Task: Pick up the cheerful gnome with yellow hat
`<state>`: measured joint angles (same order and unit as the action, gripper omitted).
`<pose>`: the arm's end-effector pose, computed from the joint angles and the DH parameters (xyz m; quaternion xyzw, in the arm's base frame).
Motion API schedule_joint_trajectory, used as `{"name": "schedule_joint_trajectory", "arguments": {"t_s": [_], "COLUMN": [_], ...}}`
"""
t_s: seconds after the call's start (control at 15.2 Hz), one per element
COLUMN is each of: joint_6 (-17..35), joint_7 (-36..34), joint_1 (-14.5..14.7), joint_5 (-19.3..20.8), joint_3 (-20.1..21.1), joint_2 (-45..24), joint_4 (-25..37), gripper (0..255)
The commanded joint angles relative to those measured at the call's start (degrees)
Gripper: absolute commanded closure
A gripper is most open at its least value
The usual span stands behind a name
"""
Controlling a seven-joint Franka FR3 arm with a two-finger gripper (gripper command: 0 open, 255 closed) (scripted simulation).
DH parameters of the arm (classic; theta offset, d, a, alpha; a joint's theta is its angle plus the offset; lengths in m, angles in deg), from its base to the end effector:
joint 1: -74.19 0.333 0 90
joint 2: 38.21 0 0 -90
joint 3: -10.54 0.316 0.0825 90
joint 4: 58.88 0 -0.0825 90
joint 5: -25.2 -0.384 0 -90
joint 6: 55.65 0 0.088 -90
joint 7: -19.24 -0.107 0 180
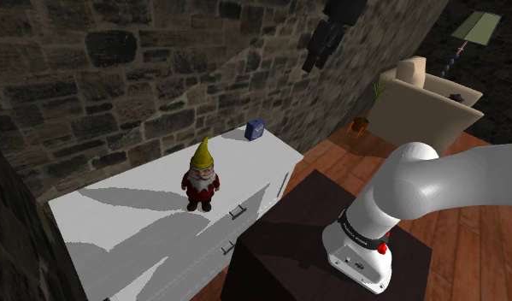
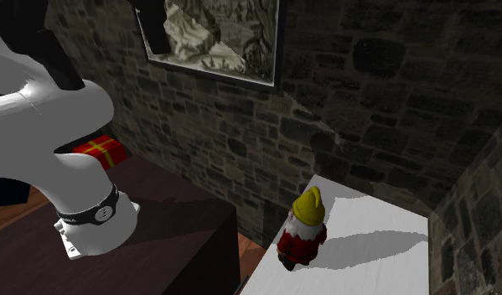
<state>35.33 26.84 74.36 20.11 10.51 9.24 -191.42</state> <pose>0.2970 0.0100 0.6255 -0.9953 -0.0689 -0.0541 0.0411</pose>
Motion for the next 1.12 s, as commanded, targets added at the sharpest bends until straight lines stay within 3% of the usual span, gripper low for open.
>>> {"name": "schedule_joint_trajectory", "arguments": {"t_s": [0.0,0.53,1.06], "joint_6": [0.0,12.3,24.3], "joint_7": [0.0,-4.9,-9.6], "joint_1": [0.0,1.8,3.5], "joint_5": [0.0,-4.2,-7.1], "joint_3": [0.0,5.5,10.7], "joint_2": [0.0,-9.5,-23.1], "joint_4": [0.0,-4.1,-3.6], "gripper": [0,0,0]}}
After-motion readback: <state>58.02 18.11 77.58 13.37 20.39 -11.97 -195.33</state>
